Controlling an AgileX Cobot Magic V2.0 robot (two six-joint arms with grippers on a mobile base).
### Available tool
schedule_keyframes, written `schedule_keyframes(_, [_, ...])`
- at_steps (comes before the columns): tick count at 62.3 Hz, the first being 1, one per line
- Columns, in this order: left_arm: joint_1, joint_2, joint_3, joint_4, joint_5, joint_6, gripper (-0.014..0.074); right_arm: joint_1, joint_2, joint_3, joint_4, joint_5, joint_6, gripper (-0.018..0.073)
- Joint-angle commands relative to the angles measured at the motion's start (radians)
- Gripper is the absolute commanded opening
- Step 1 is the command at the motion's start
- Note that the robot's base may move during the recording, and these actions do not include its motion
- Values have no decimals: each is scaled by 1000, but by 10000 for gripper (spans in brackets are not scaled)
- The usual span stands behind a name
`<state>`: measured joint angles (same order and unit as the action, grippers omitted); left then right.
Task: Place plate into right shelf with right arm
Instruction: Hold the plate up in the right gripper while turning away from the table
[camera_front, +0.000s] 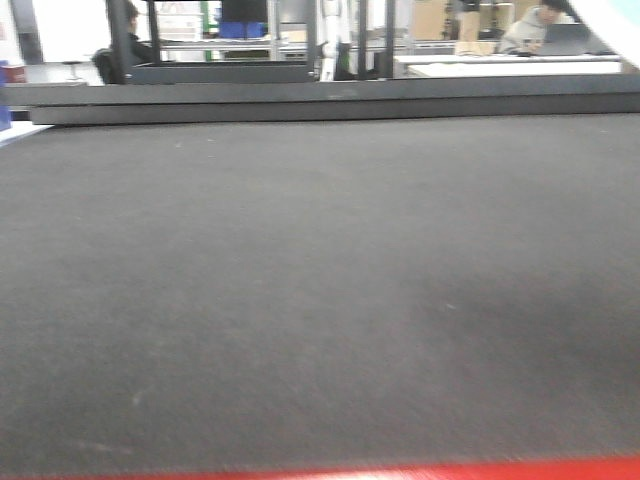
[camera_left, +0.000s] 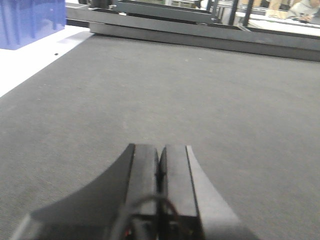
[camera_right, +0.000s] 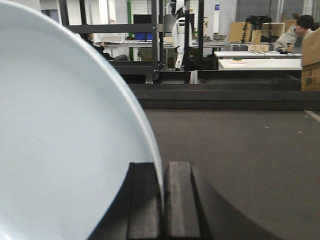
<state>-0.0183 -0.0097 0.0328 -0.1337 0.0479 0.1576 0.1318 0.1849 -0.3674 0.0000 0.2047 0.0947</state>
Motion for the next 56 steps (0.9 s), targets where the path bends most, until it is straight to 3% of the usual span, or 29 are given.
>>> schedule_keyframes(1, [-2, -10, 10, -8, -90, -7, -128, -8, 10, -28, -12, -92, -8, 54])
schedule_keyframes(56, [-2, -10, 10, -8, -90, -7, -128, -8, 10, -28, -12, -92, -8, 54])
